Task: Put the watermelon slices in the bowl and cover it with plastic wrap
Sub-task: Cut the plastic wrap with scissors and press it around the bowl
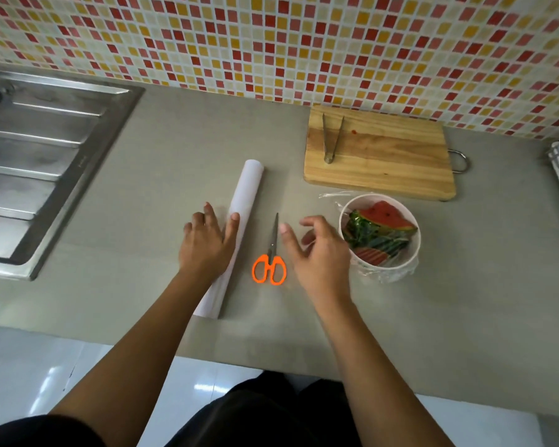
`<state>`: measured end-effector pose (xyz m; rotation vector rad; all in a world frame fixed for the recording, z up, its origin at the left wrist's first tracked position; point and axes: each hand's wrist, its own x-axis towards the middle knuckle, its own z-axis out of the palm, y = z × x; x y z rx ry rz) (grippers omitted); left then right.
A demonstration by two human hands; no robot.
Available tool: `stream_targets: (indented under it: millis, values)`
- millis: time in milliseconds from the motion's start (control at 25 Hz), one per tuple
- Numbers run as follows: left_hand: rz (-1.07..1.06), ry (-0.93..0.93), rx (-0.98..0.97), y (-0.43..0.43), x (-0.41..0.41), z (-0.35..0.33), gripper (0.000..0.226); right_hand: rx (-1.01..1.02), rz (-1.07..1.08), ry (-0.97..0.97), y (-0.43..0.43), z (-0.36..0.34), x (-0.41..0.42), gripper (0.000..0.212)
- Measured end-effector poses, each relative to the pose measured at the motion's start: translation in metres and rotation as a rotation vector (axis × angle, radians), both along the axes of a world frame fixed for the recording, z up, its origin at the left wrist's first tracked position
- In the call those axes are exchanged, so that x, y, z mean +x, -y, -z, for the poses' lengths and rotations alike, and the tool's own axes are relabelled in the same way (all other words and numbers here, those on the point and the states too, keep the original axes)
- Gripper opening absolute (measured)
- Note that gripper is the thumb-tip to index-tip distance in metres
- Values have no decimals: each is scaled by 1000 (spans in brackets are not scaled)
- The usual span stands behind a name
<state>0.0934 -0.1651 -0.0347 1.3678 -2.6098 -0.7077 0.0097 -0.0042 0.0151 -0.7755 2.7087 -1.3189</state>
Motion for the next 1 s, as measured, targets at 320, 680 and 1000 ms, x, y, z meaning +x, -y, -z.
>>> stream_targets:
  millis: [320, 680, 1000]
  values:
    - [46, -431, 664, -107, -83, 5, 50, 25, 317, 517, -108, 23, -167, 59]
    - [210, -571, 1312, -120, -145, 13, 76, -52, -5, 1078, -150, 55, -165, 84]
    - [-105, -484, 834, -130, -157, 19, 61, 86, -69, 1057, -118, 58, -228, 67]
